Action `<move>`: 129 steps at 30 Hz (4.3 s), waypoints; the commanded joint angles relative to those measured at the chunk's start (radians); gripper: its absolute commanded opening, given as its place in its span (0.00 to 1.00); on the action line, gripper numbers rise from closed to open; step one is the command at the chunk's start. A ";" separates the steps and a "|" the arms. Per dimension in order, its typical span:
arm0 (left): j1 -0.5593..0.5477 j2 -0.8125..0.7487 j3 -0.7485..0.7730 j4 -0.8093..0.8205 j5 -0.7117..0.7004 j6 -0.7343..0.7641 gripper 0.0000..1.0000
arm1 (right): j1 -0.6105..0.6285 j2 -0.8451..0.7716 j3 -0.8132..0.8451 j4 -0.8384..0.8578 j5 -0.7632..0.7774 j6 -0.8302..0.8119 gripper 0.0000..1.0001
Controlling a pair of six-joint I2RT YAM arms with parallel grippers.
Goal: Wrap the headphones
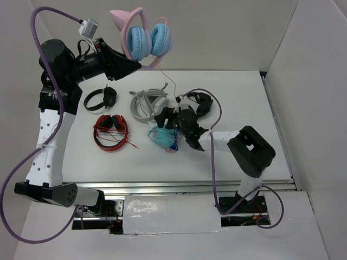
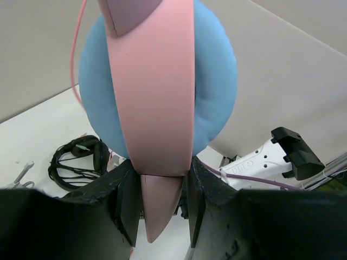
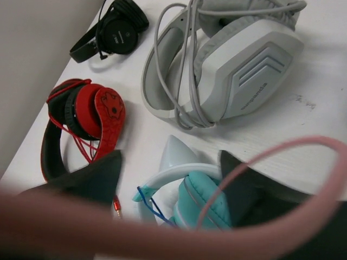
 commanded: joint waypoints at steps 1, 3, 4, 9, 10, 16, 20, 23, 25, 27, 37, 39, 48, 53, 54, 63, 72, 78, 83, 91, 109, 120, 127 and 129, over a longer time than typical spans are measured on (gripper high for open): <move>0.014 -0.048 0.046 0.120 0.034 -0.022 0.00 | 0.017 0.030 0.039 0.068 0.001 0.026 0.72; 0.019 -0.059 0.036 0.114 0.023 -0.014 0.00 | 0.014 0.027 0.028 0.078 -0.028 0.006 0.33; 0.024 -0.059 0.031 0.111 0.015 -0.003 0.00 | 0.013 0.004 0.019 0.066 -0.048 -0.013 0.04; 0.025 -0.064 -0.046 0.054 -0.137 0.064 0.00 | 0.031 -0.212 -0.157 -0.082 0.082 -0.068 0.00; 0.025 -0.062 -0.070 0.048 -0.185 0.086 0.00 | 0.036 -0.314 -0.199 -0.139 0.169 -0.065 0.00; -0.013 0.065 -0.173 -0.074 -0.420 0.213 0.00 | 0.083 -0.713 -0.333 -0.487 0.471 -0.044 0.00; -0.099 0.162 -0.191 -0.134 -0.546 0.280 0.00 | 0.116 -0.876 -0.300 -0.517 0.581 -0.207 0.00; -0.165 0.206 -0.204 -0.171 -0.650 0.322 0.00 | 0.165 -0.951 -0.277 -0.454 0.584 -0.390 0.00; -0.214 0.226 -0.208 -0.199 -0.695 0.353 0.00 | 0.200 -0.968 -0.250 -0.409 0.607 -0.491 0.00; -0.260 0.248 -0.219 -0.211 -0.729 0.372 0.00 | 0.220 -0.971 -0.241 -0.319 0.645 -0.684 0.00; -0.504 0.222 -0.380 -0.174 -0.525 0.492 0.00 | 0.105 -0.878 -0.098 -0.073 0.547 -1.151 0.00; -0.550 0.190 -0.421 -0.138 -0.544 0.483 0.00 | 0.018 -0.870 -0.060 -0.118 0.510 -1.130 0.00; -0.539 0.094 -0.529 -0.041 -0.560 0.388 0.00 | -0.189 -0.980 -0.031 -0.282 0.439 -0.918 0.00; -0.435 0.099 -0.501 -0.061 -0.575 0.365 0.00 | -0.237 -1.117 -0.119 -0.349 0.443 -0.786 0.00; -0.421 0.102 -0.504 -0.052 -0.565 0.356 0.00 | -0.240 -1.134 -0.134 -0.378 0.421 -0.771 0.00; -0.214 0.096 -0.495 0.068 -0.408 0.228 0.00 | -0.236 -1.257 -0.268 -0.489 0.443 -0.570 0.00; -0.286 0.177 -0.423 -0.055 -0.514 0.316 0.00 | -0.154 -1.197 -0.169 -0.501 0.188 -0.692 0.00; -0.401 0.217 -0.435 -0.102 -0.506 0.377 0.00 | -0.113 -1.041 0.011 -0.440 0.128 -0.847 0.00; -0.510 0.170 -0.507 -0.091 -0.497 0.457 0.00 | -0.163 -0.881 0.216 -0.512 0.019 -0.870 0.00; -0.654 0.117 -0.552 -0.096 -0.508 0.549 0.00 | -0.248 -0.718 0.373 -0.583 -0.203 -0.861 0.00; -0.821 0.148 -0.494 -0.145 -0.491 0.613 0.00 | -0.384 -0.400 0.542 -0.707 -0.602 -0.893 0.00; -0.858 -0.053 -0.538 -0.092 -0.679 0.594 0.00 | -0.487 -0.286 0.294 -0.547 -0.585 -0.641 0.00; -0.789 -0.146 -0.534 -0.013 -0.857 0.508 0.00 | -0.493 -0.368 -0.046 -0.404 -0.645 -0.467 0.00; -0.773 -0.149 -0.520 -0.003 -0.885 0.479 0.00 | -0.486 -0.407 -0.107 -0.377 -0.674 -0.424 0.00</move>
